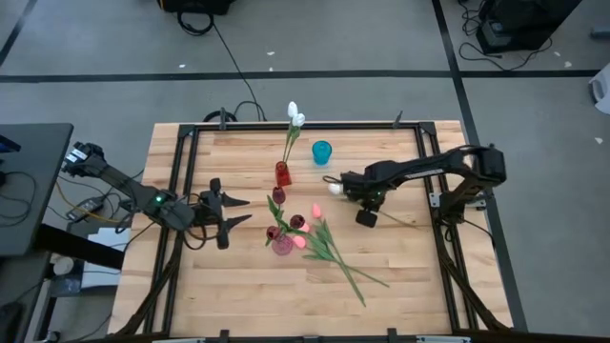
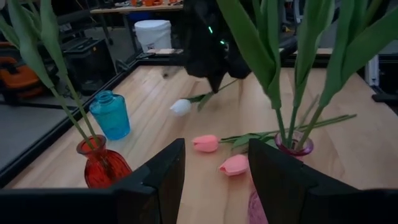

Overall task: Sort flowers into vase by color
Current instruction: Put the white tulip into the red flower vase

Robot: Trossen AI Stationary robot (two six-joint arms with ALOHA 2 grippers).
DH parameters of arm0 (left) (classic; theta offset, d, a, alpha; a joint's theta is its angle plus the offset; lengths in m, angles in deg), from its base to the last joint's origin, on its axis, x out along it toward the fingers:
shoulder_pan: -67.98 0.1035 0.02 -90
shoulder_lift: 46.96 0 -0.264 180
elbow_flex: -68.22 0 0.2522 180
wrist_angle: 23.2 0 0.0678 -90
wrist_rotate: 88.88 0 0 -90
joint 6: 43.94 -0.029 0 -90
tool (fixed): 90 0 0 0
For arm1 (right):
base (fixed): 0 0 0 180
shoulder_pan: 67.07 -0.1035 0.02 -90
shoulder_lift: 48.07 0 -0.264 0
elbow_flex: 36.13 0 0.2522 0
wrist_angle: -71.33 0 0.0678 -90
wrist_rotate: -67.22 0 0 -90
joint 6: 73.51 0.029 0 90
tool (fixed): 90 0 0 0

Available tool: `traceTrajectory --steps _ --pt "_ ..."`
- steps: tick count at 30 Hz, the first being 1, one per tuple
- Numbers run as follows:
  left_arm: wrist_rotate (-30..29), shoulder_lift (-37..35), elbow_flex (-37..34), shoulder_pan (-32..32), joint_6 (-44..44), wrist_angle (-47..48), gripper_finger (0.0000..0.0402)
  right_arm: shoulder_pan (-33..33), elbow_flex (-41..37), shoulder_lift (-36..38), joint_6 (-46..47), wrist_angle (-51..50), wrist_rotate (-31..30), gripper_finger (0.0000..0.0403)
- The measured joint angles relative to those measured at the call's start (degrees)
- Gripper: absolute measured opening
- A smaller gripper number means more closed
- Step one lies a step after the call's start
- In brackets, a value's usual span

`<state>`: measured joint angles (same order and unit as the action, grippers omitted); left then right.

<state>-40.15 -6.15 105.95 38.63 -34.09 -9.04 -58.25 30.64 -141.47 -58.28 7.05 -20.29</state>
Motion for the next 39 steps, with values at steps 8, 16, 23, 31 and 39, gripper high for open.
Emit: traceTrajectory --steps 8,16,23,31,39 --pt "0.7 -5.6 0.7 0.0 -0.2 5.9 0.0182 1.1 -5.4 9.7 -7.8 26.1 1.8 0.0005" --pt "0.8 -7.8 0.7 0.0 1.0 7.5 0.0182 2.6 -10.3 15.8 -11.2 49.4 -0.7 0.0006" --pt "0.7 -7.5 0.7 0.1 2.5 8.0 0.0182 4.9 -14.0 16.7 -14.4 68.4 -11.3 0.0006" --pt "0.1 -7.5 0.7 0.1 4.4 8.2 0.0182 6.6 -14.3 16.7 -13.7 89.6 -3.0 0.0006" --pt "-5.8 -7.5 0.7 0.3 5.3 8.0 0.0182 0.3 -13.3 12.4 -20.5 102.0 0.8 0.0006"
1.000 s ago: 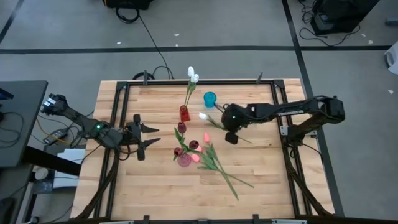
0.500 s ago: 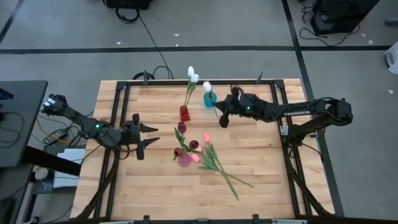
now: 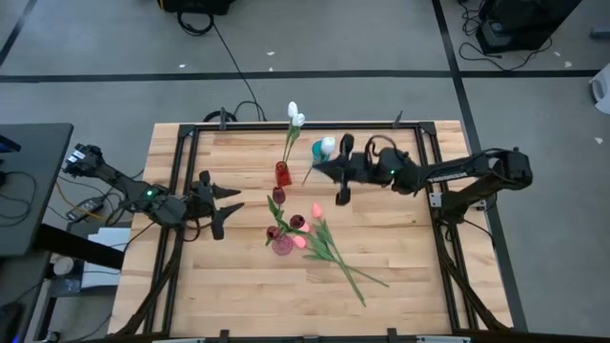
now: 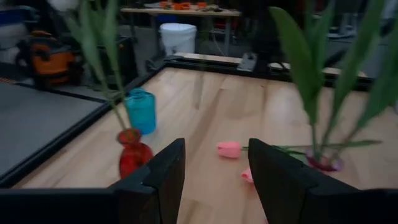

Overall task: Sort flowers into vase by color
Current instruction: Put the white tulip into the red flower vase

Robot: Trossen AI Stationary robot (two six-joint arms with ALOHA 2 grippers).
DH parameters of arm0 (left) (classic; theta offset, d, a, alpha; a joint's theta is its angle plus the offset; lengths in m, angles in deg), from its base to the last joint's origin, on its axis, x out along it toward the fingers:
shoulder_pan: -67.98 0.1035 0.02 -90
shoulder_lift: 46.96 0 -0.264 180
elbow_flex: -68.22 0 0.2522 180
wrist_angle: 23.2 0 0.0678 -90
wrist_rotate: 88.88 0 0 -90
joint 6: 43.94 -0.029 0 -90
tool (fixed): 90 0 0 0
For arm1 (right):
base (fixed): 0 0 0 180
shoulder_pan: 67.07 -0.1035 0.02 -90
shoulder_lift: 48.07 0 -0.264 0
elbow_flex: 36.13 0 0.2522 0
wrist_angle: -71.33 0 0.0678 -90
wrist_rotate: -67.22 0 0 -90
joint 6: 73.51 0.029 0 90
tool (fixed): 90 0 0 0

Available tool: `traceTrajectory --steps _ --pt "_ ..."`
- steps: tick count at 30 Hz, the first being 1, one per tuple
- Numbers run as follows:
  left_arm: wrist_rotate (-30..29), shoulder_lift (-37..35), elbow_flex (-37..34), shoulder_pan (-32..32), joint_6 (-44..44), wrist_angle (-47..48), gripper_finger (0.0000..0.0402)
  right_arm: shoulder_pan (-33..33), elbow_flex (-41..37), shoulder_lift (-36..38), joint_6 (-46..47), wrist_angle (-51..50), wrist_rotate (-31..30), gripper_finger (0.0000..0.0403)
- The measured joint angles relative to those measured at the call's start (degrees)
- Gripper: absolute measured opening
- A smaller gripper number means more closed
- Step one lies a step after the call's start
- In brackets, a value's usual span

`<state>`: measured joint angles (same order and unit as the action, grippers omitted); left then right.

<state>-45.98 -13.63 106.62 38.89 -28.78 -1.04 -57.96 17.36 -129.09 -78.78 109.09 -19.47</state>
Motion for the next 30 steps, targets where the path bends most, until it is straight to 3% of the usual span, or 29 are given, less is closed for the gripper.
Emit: traceTrajectory --steps 6,16,30 --pt "-0.8 0.0 -0.1 2.6 1.3 0.2 0.0182 -4.2 6.3 -8.1 -7.3 3.0 -5.1 0.0006" --pt "1.3 0.3 -0.1 4.3 1.8 1.1 0.0182 -5.2 16.4 -19.0 -16.1 2.7 -9.1 0.0005" --pt "2.8 0.4 -0.1 4.4 4.8 3.5 0.0182 -3.9 19.4 -23.0 -18.8 2.3 -14.4 0.0005"
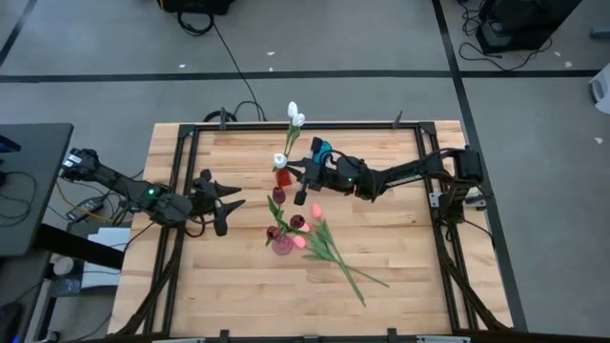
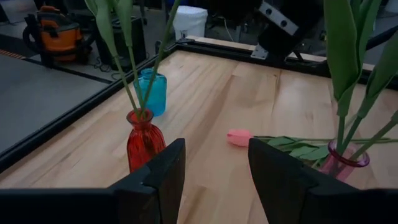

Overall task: Sort flowers into vase by color
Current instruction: Put the white tulip into the red flower vase

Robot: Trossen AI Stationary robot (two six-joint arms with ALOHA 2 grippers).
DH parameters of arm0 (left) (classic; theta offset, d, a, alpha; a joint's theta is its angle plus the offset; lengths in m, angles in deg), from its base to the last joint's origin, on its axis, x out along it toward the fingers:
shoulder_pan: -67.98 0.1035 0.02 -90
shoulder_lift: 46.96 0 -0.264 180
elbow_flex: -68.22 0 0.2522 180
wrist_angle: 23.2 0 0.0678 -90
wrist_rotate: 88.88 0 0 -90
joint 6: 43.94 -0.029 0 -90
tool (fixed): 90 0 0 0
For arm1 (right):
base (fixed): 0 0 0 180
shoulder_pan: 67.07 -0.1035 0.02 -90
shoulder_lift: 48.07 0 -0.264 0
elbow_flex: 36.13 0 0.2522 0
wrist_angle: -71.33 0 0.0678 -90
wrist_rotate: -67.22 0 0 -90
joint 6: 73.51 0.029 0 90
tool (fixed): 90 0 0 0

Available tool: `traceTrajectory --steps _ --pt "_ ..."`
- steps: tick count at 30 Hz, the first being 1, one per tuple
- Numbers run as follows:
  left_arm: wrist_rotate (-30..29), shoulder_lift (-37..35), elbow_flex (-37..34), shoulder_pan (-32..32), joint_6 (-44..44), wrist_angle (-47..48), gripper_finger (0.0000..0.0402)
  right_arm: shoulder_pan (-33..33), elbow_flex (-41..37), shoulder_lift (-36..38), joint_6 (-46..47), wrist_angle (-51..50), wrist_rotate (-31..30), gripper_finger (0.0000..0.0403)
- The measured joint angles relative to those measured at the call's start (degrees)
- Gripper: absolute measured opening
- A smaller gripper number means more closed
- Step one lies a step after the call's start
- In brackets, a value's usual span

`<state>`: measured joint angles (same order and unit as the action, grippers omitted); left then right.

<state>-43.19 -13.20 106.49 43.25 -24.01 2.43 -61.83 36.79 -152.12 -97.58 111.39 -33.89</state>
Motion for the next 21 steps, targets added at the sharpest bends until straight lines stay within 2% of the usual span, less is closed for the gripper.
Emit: traceTrajectory --steps 4,13,21 --pt "0.0 0.0 0.0 0.0 0.1 -0.2 0.0182 0.7 0.0 0.0 1.9 -2.4 -0.2 0.0006" --pt "0.0 0.0 0.0 0.0 0.3 -0.8 0.0182 2.7 0.0 0.0 15.0 -8.6 -2.7 0.0017" --pt "0.0 0.0 0.0 0.0 0.6 -1.7 0.0182 5.3 0.0 0.0 22.5 -17.2 2.2 0.0097"
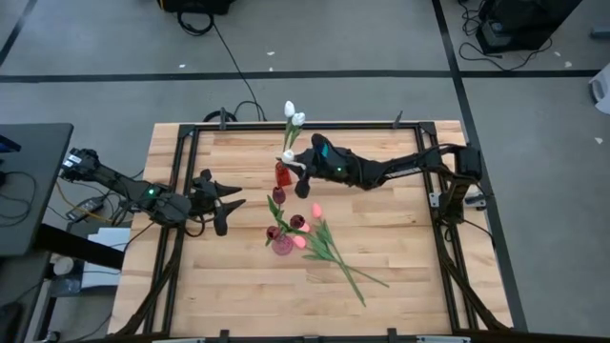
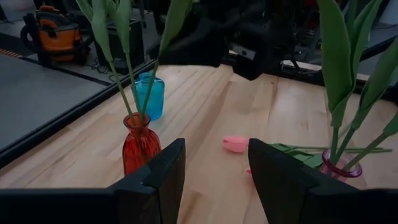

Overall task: Sort flowers into vase by color
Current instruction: Put the white tulip into the red flower vase, then put the top pink tulip into the blue flower vase

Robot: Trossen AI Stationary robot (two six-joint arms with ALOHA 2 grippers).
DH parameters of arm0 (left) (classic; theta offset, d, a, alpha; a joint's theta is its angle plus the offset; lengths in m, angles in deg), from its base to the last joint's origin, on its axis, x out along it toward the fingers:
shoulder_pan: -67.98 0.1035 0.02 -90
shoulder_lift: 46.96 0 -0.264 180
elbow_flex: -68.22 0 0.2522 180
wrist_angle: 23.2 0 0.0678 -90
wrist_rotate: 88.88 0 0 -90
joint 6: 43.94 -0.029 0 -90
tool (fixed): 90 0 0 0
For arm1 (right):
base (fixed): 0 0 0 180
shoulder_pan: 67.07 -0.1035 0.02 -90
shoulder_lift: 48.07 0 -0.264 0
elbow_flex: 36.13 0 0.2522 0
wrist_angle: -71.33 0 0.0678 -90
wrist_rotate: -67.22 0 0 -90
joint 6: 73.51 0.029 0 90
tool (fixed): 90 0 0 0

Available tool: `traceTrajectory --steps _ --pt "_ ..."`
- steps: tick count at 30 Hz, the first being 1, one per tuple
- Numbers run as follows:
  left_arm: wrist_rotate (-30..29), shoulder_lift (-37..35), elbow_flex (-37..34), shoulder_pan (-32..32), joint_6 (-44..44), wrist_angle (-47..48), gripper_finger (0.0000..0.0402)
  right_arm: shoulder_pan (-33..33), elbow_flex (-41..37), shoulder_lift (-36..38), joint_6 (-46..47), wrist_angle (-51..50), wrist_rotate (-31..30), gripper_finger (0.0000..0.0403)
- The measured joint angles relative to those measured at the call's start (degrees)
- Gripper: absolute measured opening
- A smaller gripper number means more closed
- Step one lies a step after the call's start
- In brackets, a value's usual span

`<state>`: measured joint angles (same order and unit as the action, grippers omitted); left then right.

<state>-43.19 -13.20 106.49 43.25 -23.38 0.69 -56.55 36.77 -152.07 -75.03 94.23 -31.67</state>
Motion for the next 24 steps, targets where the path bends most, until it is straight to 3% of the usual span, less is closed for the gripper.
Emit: traceTrajectory --steps 7,11,17,24 --pt "0.0 0.0 0.0 0.0 -0.6 -0.4 0.0182 0.6 0.0 0.1 0.4 -5.6 3.5 0.017" --pt "0.5 0.0 0.0 0.0 -0.4 -0.4 0.0182 0.6 3.0 1.5 0.2 -16.5 4.5 0.0194" --pt "1.0 0.0 0.0 0.0 -0.1 -0.3 0.0182 0.7 9.7 3.8 -0.4 -34.0 4.5 0.0207" --pt "1.1 0.0 0.0 0.0 1.1 0.7 0.0182 -2.3 9.2 7.8 0.5 -44.3 1.8 0.0205"
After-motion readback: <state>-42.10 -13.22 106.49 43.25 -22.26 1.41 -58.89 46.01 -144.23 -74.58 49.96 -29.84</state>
